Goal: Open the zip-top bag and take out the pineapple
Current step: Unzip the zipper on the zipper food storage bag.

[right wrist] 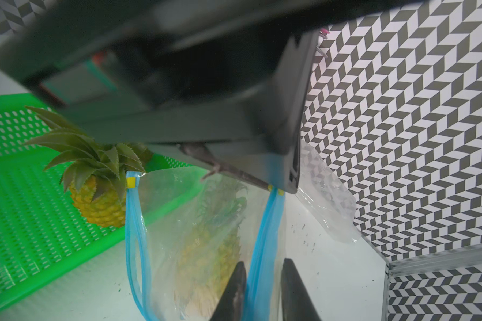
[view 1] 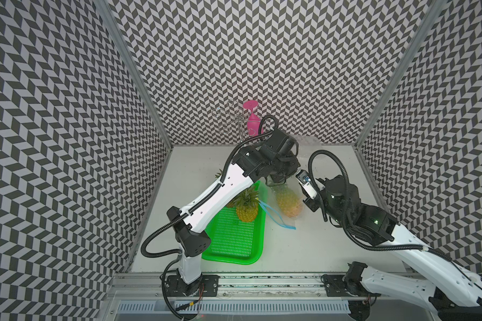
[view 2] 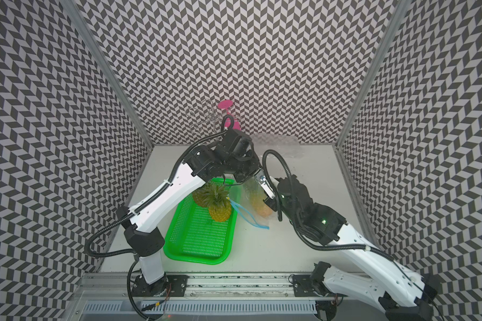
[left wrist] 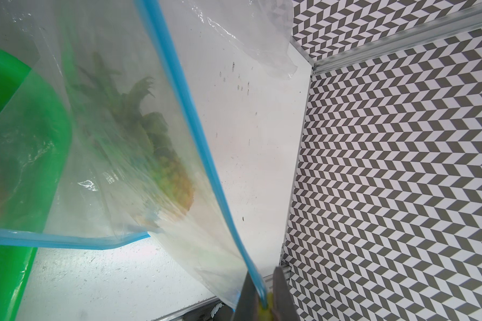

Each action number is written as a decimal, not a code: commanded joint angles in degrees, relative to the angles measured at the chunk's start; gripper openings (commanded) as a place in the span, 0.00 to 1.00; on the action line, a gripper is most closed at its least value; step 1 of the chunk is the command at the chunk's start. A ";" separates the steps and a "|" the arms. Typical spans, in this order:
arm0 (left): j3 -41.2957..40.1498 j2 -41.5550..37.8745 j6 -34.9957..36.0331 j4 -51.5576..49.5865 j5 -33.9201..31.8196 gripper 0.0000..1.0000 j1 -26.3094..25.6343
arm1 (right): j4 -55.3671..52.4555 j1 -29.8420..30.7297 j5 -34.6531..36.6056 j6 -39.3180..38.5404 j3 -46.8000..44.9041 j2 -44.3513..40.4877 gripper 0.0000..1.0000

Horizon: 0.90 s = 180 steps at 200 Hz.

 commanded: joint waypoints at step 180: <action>0.21 2.80 4.12 1.20 -8.06 0.00 -0.15 | 3.69 0.24 -11.95 -4.14 -3.82 -8.02 0.00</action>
